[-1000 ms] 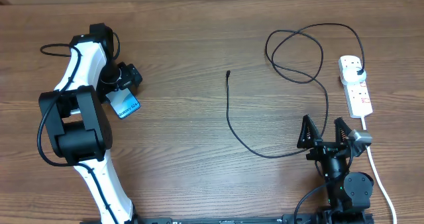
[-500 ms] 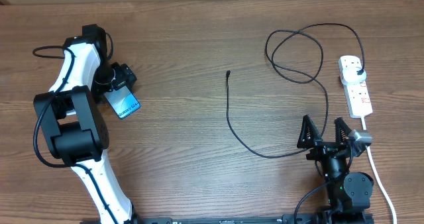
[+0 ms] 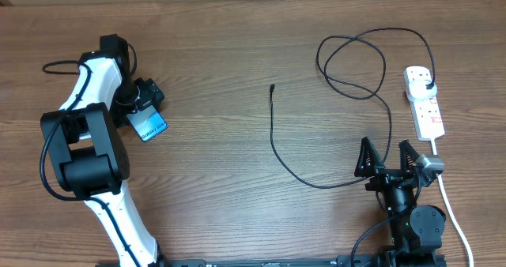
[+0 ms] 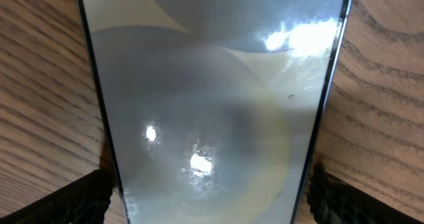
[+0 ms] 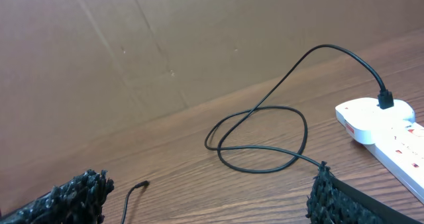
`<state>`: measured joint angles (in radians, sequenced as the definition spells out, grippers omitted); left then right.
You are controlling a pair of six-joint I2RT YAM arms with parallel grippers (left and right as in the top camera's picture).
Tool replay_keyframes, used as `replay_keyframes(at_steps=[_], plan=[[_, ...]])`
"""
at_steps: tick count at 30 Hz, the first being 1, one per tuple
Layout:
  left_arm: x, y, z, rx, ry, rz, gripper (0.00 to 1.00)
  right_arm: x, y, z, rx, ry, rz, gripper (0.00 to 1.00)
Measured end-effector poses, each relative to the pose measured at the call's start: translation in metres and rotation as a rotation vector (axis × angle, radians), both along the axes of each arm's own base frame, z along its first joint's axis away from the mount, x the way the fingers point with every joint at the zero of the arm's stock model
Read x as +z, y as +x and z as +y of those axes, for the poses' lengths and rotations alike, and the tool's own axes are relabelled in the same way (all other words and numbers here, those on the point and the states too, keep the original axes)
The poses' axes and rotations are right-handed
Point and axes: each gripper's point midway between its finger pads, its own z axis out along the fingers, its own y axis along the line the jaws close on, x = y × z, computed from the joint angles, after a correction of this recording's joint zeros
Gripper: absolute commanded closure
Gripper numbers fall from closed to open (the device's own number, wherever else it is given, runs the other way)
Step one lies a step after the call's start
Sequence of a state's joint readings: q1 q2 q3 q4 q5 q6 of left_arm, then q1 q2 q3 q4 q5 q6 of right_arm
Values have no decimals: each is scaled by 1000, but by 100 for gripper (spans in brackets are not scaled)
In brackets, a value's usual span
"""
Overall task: Plug charger to phone and switch on socket
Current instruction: 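Close the left gripper on the phone's short edge and lift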
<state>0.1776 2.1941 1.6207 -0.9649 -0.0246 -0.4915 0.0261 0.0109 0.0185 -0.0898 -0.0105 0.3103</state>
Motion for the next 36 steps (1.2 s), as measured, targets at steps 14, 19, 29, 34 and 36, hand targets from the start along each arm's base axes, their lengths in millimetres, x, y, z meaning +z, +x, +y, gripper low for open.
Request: replay_keyframes(at_steps=[14,19,29,34,36], plan=[[-1,0,3,47,22,-33,22,0,0,0,0,0,0,0],[-1,0,4,54,25,-35,22,0,0,0,0,0,0,0],[1,-1,3,54,20,-26,23,0,0,0,0,0,0,0],[2,-8,-3,57,-18,30,23,0,0,0,0,0,0,0],[3,-10,-6,57,-34,50,24,0,0,0,0,0,0,0]])
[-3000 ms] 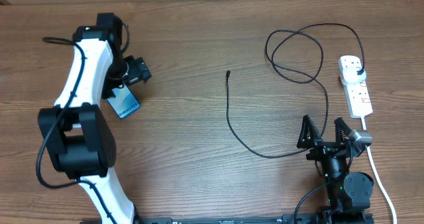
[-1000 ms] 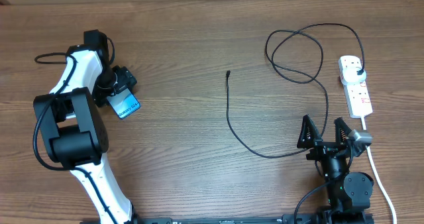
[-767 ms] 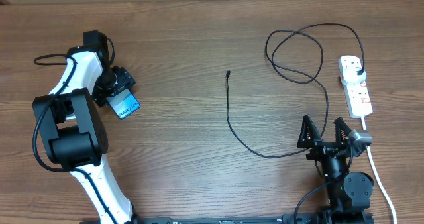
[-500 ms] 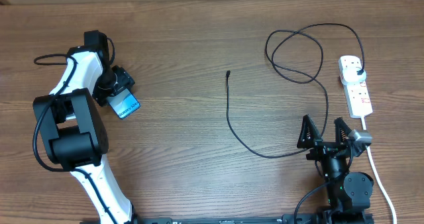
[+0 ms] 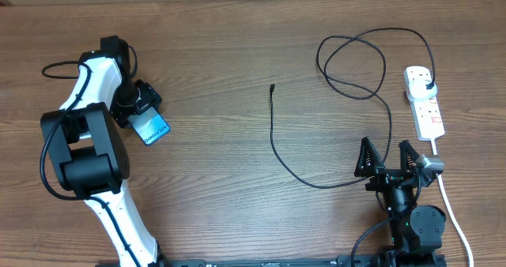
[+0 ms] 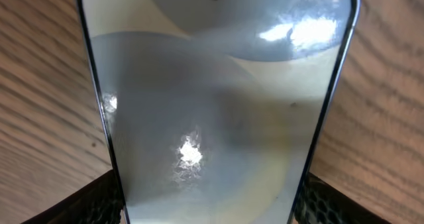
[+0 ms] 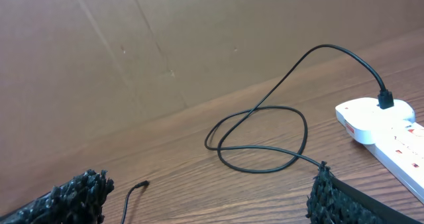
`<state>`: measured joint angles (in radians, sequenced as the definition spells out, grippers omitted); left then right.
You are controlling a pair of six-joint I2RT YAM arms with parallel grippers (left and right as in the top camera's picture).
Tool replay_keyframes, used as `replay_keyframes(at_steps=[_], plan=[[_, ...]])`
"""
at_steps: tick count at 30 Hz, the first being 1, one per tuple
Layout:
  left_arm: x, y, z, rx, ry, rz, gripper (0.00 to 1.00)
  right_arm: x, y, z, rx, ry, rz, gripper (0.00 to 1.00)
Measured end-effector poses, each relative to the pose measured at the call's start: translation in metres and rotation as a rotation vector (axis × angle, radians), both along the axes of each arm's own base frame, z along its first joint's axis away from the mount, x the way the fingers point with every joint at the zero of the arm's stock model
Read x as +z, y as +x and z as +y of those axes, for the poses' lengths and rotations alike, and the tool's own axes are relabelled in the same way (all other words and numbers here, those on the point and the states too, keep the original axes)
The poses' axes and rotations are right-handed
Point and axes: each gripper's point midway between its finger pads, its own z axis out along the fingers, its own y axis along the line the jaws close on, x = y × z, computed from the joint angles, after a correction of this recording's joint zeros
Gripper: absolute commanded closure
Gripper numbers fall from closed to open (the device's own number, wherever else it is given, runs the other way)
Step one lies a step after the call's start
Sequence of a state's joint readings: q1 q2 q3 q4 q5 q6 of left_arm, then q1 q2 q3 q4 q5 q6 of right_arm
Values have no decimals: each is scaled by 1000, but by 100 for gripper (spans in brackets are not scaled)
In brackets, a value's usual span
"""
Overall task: Plug charger to phone and switch on socket
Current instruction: 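Close the left gripper on the phone's short edge and lift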
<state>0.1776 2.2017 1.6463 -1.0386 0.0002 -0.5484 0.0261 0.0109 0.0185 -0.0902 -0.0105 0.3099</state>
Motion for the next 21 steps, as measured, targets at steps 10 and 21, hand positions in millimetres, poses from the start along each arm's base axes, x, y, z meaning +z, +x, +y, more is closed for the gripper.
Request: replay_keyframes(at_steps=[10,21], plan=[[31,20,-18,-2,-117,-44,25,0,0,0,0,0,-1,0],[41,27,-69,-72,-250,-64,27,0,0,0,0,0,0,0]])
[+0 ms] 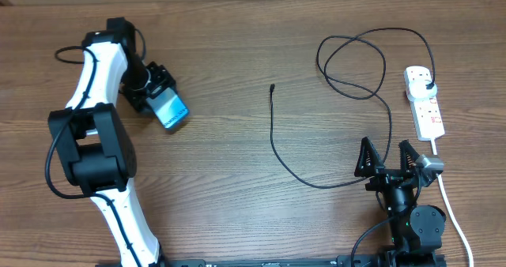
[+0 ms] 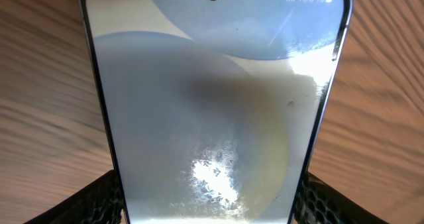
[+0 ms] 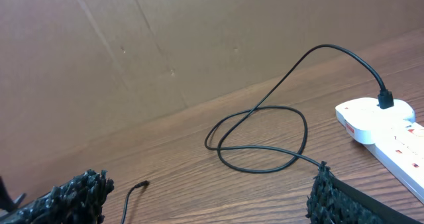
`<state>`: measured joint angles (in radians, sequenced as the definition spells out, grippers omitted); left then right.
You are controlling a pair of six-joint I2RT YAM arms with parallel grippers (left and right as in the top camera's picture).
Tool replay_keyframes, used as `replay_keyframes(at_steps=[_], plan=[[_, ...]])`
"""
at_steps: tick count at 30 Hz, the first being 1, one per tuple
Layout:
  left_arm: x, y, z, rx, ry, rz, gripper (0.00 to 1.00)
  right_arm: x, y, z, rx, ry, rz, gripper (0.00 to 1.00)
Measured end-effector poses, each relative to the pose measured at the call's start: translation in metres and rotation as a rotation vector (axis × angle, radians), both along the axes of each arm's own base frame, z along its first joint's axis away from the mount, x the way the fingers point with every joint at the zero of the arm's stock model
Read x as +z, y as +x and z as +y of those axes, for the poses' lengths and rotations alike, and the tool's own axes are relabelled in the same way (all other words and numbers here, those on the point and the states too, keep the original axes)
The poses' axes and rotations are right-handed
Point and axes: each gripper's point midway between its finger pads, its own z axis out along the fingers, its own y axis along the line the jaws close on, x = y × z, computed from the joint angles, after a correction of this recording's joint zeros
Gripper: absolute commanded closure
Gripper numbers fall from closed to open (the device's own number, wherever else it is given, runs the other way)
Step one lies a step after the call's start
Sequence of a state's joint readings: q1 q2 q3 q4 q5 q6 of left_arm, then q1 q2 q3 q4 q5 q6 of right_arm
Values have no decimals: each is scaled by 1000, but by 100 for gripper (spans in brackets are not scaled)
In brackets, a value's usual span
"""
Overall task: Plug charger to phone and switch on socket
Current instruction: 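Close the left gripper on the phone's short edge and lift, then raise the phone upright with the left gripper toward table center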
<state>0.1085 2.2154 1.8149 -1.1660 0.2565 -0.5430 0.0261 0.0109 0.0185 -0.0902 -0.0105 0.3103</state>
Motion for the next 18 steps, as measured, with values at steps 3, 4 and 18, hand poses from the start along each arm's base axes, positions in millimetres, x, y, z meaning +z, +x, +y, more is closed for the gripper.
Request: replay_keyframes(at_steps=[3,4,18], plan=[[2,3,-20,-28,-52,-13,28,0,0,0,0,0,0,0],[4,3,-29,-38,-75,-18,28,0,0,0,0,0,0,0],[27,1,-101,-104,-369,-34,39,0,0,0,0,0,0,0]])
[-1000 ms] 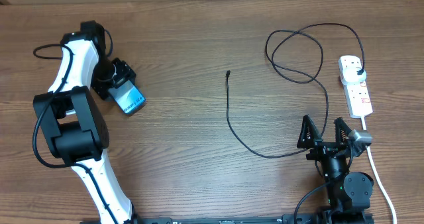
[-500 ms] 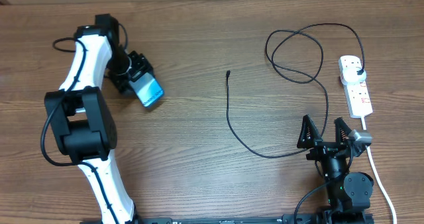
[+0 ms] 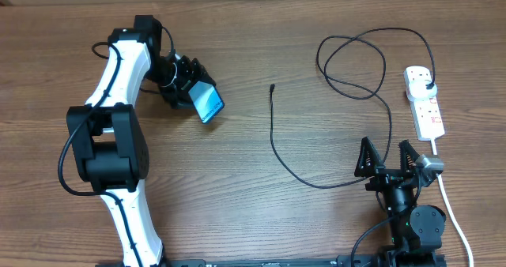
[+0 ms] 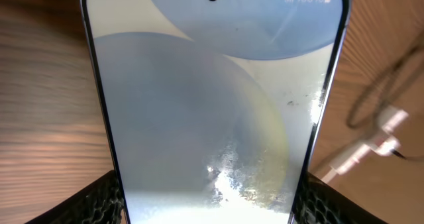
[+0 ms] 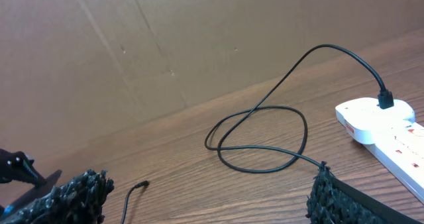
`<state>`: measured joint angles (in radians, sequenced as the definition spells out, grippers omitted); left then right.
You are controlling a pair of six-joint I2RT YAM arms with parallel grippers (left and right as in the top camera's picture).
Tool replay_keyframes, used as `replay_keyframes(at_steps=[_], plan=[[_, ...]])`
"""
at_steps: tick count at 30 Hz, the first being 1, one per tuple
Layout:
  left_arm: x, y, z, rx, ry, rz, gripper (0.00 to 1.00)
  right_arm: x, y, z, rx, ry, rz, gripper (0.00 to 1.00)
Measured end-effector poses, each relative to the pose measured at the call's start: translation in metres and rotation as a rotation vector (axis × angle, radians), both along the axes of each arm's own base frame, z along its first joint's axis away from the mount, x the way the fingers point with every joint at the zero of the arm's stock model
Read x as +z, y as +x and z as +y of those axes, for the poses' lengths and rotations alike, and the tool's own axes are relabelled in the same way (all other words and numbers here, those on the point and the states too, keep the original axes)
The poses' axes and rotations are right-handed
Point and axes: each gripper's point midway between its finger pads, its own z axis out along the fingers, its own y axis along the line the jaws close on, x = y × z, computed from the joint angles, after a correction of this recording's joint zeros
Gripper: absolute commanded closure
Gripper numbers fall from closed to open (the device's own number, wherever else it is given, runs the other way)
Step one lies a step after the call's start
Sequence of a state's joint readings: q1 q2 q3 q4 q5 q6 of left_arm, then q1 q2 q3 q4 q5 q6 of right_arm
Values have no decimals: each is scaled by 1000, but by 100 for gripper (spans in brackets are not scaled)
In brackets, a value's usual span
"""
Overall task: Plug charger to phone and switch on socket
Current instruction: 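Raise the phone upright with the left gripper toward table center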
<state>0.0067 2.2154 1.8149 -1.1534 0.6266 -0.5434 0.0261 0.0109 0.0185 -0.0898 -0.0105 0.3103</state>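
Note:
My left gripper [image 3: 192, 94] is shut on the phone [image 3: 207, 103], holding it above the table left of centre; its lit screen fills the left wrist view [image 4: 212, 105]. The black charger cable [image 3: 273, 137] lies across the table, its free plug end [image 3: 271, 87] to the right of the phone, its other end in the white socket strip [image 3: 424, 103]. My right gripper [image 3: 387, 158] stands open near the front edge, right of centre, with nothing between its fingers. The plug tip [image 5: 140, 183] and the strip [image 5: 381, 121] show in the right wrist view.
The cable makes a loop [image 3: 352, 62] at the back right near the strip. A white lead [image 3: 452, 212] runs from the strip to the front edge. A brown cardboard wall [image 5: 199, 38] backs the table.
My left gripper has carried the phone to the right and a little back, nearer the cable's free plug. The right arm has not moved.
The left gripper held the phone low at the far left of the table. It stayed there with a slight turn, then held it further back and right, and now holds it close to the cable's free end. The right gripper stayed open and still.

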Motion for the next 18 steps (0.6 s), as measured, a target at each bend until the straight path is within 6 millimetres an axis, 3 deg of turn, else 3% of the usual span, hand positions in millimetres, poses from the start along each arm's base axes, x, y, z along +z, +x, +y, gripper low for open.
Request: replay_keyframes(at_steps=[8,18], plan=[[17,-8,-26,-14,-151,30,40,0,0,0,0,0,0,0],[28,-36,-35,1,-211,181,46,0,0,0,0,0,0,0]])
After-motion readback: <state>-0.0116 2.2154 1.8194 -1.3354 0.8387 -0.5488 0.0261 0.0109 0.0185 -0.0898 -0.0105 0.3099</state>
